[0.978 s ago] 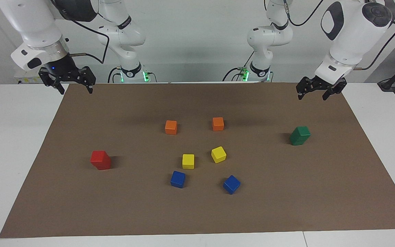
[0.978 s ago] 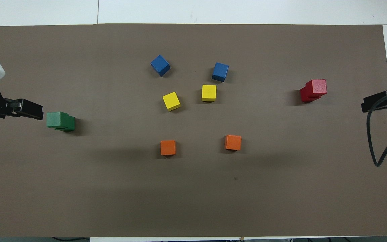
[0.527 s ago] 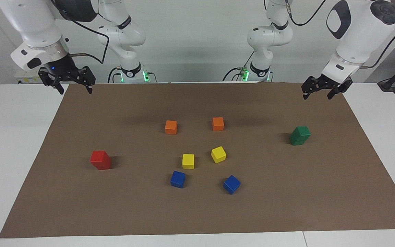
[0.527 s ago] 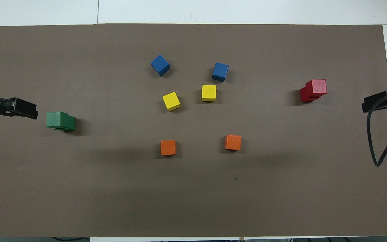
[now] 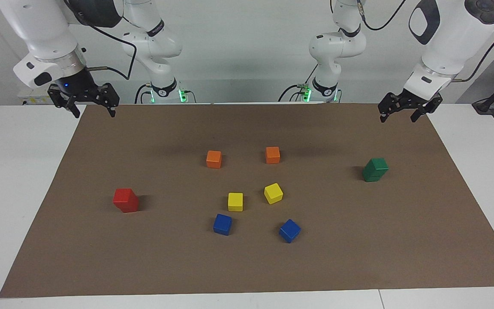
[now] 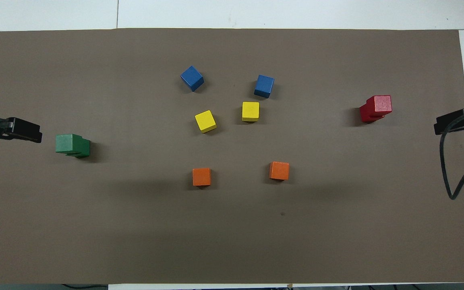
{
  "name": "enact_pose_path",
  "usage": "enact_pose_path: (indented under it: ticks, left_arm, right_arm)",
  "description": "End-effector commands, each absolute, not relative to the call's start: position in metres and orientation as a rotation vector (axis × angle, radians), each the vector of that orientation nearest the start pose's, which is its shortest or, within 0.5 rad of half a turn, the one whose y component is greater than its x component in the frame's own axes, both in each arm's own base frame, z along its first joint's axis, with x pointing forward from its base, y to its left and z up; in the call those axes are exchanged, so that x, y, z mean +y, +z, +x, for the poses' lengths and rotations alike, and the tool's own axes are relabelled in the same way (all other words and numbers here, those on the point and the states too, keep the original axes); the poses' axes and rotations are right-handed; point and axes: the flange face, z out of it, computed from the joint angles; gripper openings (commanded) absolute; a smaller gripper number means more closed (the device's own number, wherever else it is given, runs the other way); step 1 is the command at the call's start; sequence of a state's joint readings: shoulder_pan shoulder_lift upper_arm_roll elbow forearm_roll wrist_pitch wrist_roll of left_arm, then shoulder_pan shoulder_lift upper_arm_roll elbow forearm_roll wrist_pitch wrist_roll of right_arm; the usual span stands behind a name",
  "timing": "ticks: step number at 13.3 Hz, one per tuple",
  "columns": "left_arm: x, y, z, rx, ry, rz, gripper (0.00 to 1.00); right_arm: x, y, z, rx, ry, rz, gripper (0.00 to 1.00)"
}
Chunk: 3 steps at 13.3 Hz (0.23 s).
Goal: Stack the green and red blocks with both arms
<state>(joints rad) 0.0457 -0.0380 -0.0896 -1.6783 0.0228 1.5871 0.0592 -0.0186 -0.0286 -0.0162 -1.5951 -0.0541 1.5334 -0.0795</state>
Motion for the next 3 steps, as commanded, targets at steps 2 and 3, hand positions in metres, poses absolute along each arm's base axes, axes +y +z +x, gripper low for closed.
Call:
enact_pose_path:
  ticks: [2, 3]
  left_arm:
    - [-0.0209, 0.6028, 0.5386, 0.154, 0.070, -3.103, 1.00]
    - [-0.0209, 0.6028, 0.5386, 0.151, 0.070, -3.103, 1.00]
  right_arm:
    - [-0.0262, 0.6267, 0.5402, -0.094, 0.058, -3.202, 1.00]
    - [-0.0256, 0.6275, 0.5398, -0.096, 0.056, -3.203, 1.00]
